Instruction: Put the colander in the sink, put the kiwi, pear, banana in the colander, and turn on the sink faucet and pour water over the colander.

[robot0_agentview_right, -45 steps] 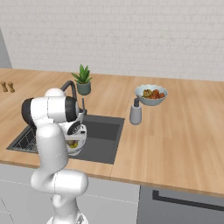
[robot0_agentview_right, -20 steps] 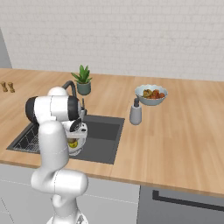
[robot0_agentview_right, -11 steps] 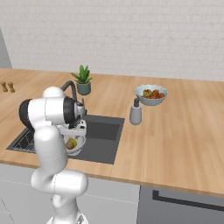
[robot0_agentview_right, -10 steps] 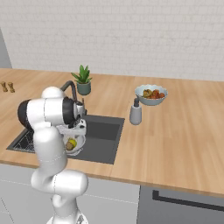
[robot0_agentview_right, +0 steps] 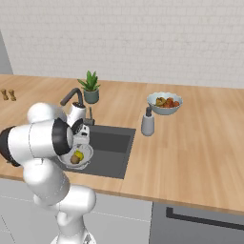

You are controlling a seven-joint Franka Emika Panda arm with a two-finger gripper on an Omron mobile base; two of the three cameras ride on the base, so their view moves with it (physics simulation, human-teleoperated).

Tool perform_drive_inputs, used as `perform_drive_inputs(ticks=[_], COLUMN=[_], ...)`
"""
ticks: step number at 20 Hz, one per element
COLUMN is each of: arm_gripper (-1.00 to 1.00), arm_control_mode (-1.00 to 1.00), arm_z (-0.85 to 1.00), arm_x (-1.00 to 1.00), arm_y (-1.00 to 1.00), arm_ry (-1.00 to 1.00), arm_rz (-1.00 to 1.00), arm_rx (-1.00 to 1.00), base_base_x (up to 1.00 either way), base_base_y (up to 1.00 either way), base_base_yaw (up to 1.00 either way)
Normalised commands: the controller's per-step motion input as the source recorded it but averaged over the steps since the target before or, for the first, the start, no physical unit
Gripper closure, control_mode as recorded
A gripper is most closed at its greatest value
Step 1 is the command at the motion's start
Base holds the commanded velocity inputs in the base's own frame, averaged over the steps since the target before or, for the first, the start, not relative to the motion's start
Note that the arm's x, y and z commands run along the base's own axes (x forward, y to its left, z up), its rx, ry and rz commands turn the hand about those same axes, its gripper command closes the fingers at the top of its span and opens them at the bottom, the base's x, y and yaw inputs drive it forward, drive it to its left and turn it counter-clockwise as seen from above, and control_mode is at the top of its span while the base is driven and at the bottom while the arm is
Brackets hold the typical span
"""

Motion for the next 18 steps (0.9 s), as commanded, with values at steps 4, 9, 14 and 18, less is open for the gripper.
perform_drive_inputs(ticks=[4, 9, 14, 18], arm_gripper=[-1.00, -1.00, -1.00, -1.00], arm_control_mode=[-1.00, -1.00, -1.00, -1.00], arm_z=[0.39, 0.35, 0.47, 0.50], arm_x=[-0.68, -0.63, -0.64, -0.59], arm_y=[0.00, 0.01, 0.14, 0.46], arm_ry=[0.00, 0.00, 0.01, 0.04], arm_rz=[-0.17, -0.15, -0.07, 0.00], arm_rx=[0.00, 0.00, -0.03, -0.13], base_base_x=[0.00, 0.00, 0.00, 0.00], base_base_y=[0.00, 0.00, 0.00, 0.00], base_base_yaw=[0.00, 0.00, 0.00, 0.00])
